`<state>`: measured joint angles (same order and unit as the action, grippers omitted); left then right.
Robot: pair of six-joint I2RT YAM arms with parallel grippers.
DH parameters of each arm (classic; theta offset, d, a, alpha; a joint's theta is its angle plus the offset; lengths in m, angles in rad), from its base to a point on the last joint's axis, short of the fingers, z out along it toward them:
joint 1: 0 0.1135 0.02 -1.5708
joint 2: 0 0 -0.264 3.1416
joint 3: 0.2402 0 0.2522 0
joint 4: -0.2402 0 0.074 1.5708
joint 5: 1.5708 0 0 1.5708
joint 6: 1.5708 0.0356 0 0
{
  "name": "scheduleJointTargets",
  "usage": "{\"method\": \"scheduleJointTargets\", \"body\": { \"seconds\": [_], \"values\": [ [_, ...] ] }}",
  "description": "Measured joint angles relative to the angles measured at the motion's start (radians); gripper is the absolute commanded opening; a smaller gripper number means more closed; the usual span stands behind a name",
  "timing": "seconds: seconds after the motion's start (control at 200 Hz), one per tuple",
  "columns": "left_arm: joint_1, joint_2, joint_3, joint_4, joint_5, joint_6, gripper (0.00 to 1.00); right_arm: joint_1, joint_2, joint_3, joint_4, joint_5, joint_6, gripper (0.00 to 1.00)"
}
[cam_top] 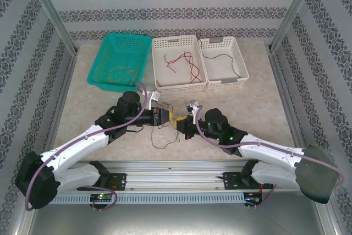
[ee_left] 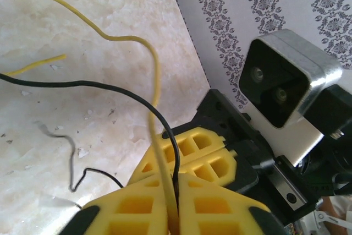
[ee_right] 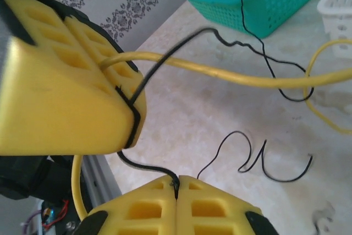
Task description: Untangle the cables
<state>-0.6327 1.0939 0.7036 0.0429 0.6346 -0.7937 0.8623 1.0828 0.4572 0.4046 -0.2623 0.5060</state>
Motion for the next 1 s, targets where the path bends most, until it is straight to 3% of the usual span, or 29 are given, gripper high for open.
{"method": "scheduleJointTargets", "body": {
  "seconds": [0.155, 0.435, 0.754, 0.999],
  "values": [
    [0.000, -0.015, 0.000, 0.000, 0.001, 0.004, 0.36, 0.000, 0.000, 0.000, 0.008, -0.001, -0.001, 0.00],
    [0.000, -0.066, -0.005, 0.000, 0.001, 0.004, 0.49, 0.000, -0.001, 0.000, 0.011, 0.010, 0.003, 0.00],
    [0.000, -0.083, -0.013, -0.022, -0.011, 0.020, 0.47, -0.038, -0.127, -0.042, -0.005, 0.100, 0.038, 0.00],
    [0.000, -0.084, -0.015, -0.035, -0.018, 0.041, 0.34, -0.115, -0.224, -0.071, -0.027, 0.113, 0.072, 0.00]
  ]
}}
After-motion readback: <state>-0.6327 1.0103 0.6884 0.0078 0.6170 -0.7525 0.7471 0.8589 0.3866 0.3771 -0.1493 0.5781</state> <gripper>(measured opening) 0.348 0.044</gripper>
